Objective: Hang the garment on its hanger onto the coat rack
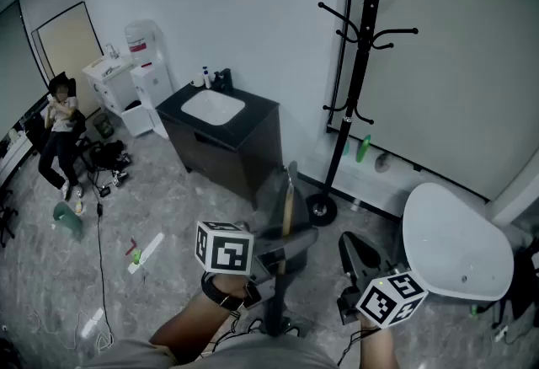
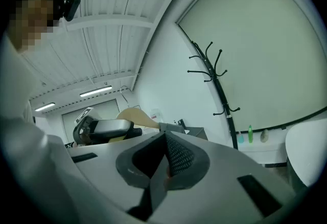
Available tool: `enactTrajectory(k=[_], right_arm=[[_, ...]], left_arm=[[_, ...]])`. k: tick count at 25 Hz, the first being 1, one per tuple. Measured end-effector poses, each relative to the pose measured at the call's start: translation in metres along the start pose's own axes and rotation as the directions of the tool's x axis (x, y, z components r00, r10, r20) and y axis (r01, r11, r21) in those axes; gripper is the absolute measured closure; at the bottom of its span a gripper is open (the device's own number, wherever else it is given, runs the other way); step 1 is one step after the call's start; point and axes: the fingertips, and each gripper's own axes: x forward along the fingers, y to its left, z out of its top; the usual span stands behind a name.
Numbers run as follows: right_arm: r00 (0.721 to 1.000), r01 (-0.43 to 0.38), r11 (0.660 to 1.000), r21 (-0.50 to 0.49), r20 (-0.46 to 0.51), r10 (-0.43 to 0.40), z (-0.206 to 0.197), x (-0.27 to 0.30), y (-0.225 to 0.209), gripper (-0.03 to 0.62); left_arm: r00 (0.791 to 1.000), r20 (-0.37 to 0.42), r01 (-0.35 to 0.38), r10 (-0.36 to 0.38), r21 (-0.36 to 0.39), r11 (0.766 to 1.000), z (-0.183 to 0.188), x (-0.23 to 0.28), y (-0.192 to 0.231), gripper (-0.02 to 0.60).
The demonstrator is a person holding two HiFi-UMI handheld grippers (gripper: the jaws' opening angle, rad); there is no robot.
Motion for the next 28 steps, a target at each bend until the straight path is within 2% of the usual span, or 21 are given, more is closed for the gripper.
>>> enactTrajectory(k=[11, 17, 28], right_arm=[[1.0, -0.023, 1.0, 0.005, -0.003, 0.023, -0.001, -0.001, 0.0, 0.579], [0.999, -0.052, 0.998, 0.04, 0.012, 0.052, -0.002, -0.005, 0.001, 0.579], [0.996, -0.081, 0.996, 0.039, 0.025, 0.08, 0.007, -0.012, -0.028, 0.579]], left_arm=[[1.0, -0.007, -0.007, 0.007, 0.011, 1.0, -0.003, 0.003, -0.002, 0.477], [0.999, -0.04, -0.012, 0.013, 0.022, 1.0, -0.008, 0.004, 0.0, 0.476], [0.999, -0.04, -0.028, 0.03, 0.048, 0.998, -0.006, 0.027, 0.006, 0.477]])
